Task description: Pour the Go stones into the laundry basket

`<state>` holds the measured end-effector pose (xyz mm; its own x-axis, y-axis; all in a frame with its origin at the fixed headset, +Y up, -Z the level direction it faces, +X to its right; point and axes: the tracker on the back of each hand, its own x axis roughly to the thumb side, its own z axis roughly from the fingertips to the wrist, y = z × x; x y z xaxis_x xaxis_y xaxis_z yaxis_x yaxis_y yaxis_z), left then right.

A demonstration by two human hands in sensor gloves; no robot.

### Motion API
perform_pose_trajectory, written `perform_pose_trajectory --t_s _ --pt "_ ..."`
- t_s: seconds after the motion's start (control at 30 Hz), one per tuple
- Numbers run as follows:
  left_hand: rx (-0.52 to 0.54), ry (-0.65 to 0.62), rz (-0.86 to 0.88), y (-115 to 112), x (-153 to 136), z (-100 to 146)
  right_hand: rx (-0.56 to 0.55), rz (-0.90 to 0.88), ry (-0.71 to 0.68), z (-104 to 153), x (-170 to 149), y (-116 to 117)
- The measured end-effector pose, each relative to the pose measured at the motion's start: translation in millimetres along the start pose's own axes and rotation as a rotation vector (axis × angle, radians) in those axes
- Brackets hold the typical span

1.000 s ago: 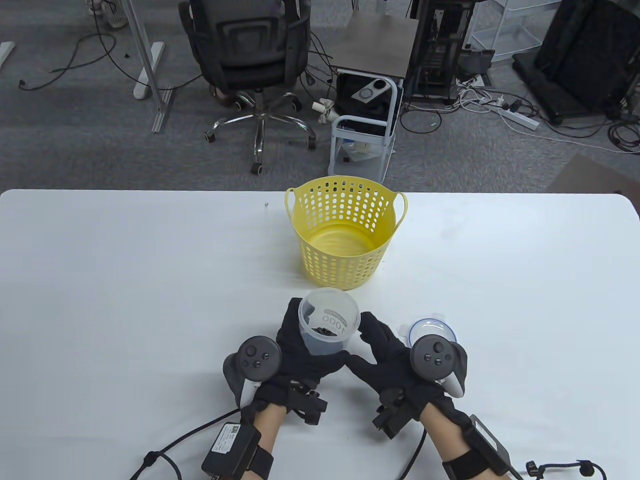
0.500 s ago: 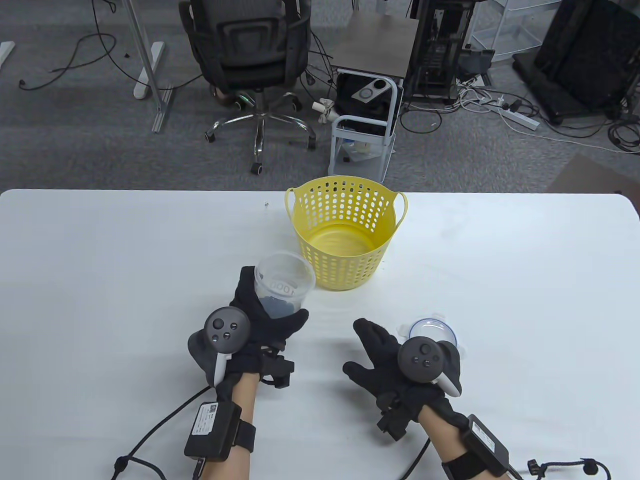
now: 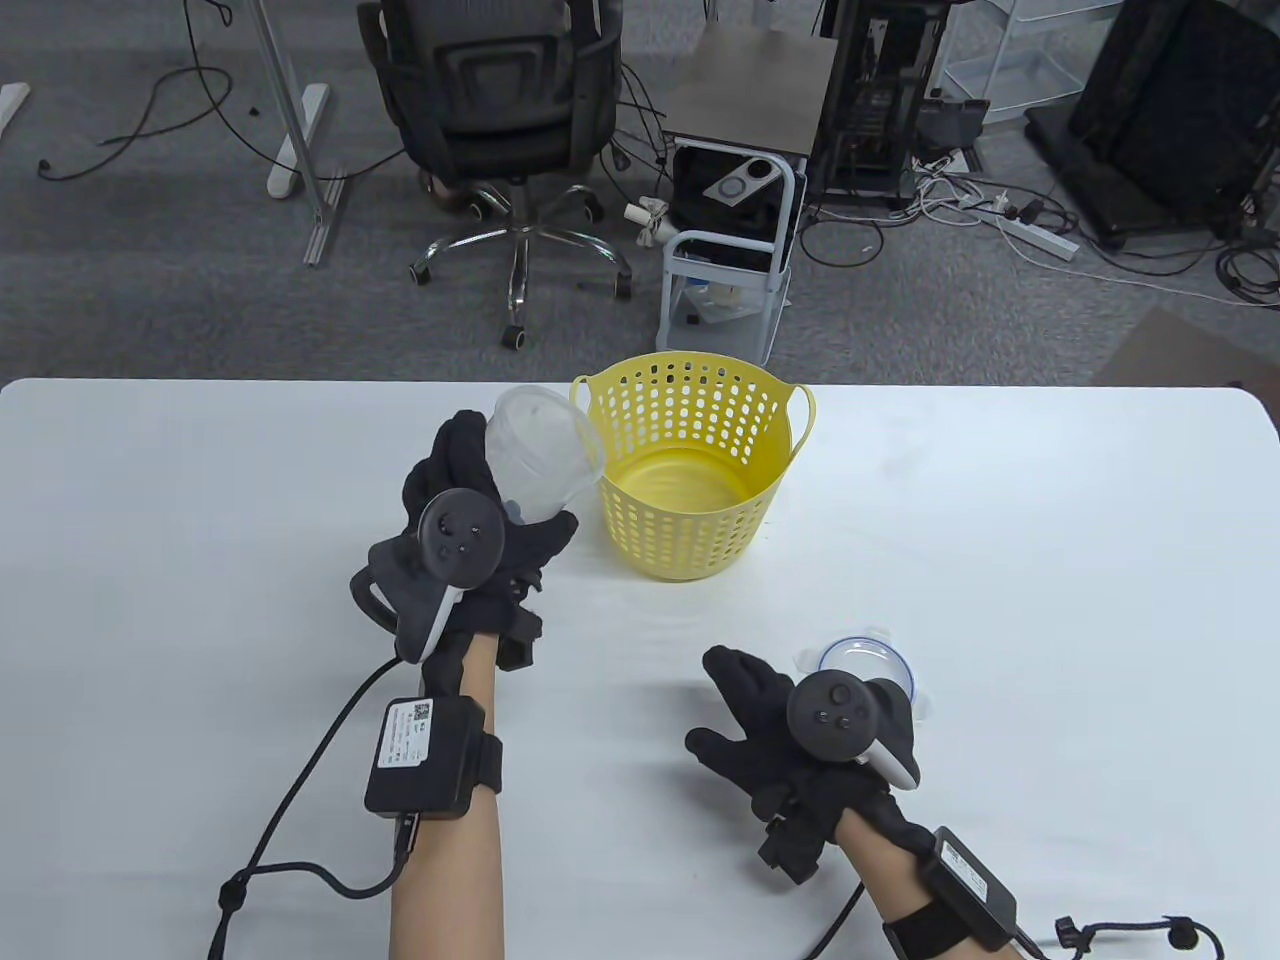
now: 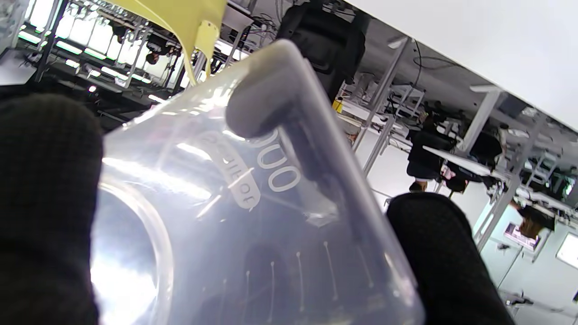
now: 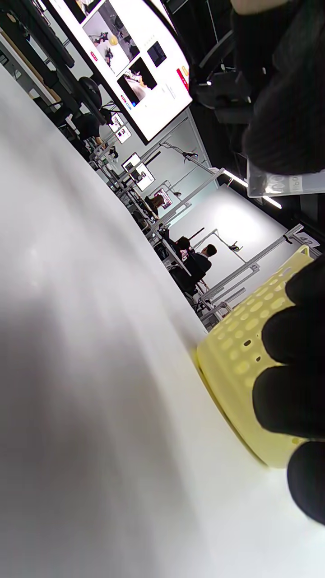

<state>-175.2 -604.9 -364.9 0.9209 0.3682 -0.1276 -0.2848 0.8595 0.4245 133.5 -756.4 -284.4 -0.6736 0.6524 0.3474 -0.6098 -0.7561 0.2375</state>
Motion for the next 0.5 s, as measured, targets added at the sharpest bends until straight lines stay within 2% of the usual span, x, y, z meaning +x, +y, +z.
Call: perform_pose_trajectory --t_s 0.23,0.5 --pt "0.026 -0.070 -0.235 -2.5 27.0 -22.6 -0.001 -0.002 0.004 0.6 -0.8 -1.3" --pt "0.056 -0.125 -0.413 -8.3 49.4 -32.2 0.013 -0.005 0.037 -1.1 -7.4 -1.8"
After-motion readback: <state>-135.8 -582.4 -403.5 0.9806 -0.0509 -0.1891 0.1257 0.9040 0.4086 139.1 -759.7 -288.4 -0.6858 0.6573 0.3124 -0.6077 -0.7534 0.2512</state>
